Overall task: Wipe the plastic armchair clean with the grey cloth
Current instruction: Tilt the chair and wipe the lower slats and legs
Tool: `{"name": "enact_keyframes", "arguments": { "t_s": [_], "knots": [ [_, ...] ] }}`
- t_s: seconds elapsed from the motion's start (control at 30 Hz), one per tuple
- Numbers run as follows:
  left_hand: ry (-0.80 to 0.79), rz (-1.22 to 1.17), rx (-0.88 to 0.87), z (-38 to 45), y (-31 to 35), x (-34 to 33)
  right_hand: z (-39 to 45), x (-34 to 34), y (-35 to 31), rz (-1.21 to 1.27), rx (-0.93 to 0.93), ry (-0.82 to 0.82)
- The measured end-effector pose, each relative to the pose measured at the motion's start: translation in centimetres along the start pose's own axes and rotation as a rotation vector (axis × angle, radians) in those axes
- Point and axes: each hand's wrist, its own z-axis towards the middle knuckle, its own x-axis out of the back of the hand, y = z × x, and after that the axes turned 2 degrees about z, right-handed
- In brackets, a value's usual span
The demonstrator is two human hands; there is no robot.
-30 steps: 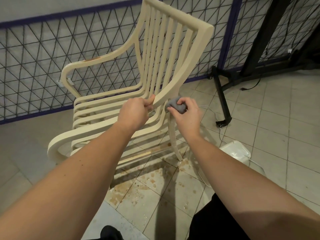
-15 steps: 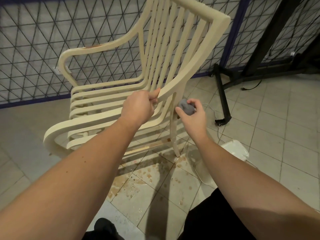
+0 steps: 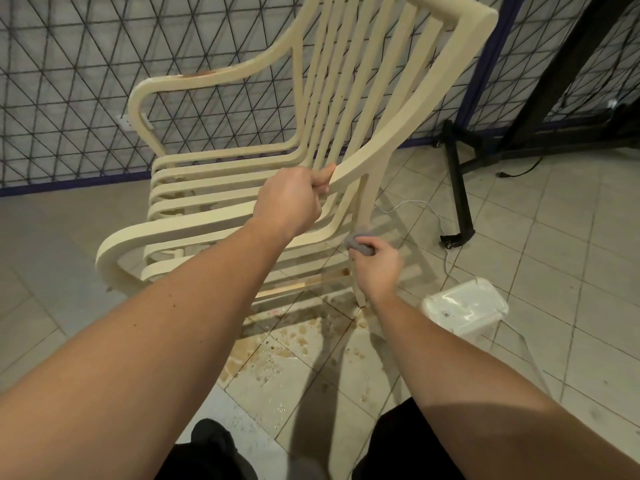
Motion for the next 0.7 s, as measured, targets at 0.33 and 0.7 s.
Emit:
{"name": "enact_keyframes", "arguments": {
  "t_s": [0.33, 0.7],
  "knots": [
    [0.004, 0.052, -0.032, 0.0, -0.1, -0.2, 0.5, -0.8, -1.0, 0.179, -0.062, 0.201],
    [0.041, 0.048, -0.032, -0.1, -0.3, -0.2, 0.9, -0.1, -0.3, 0.276, -0.322, 0.065]
  ]
}}
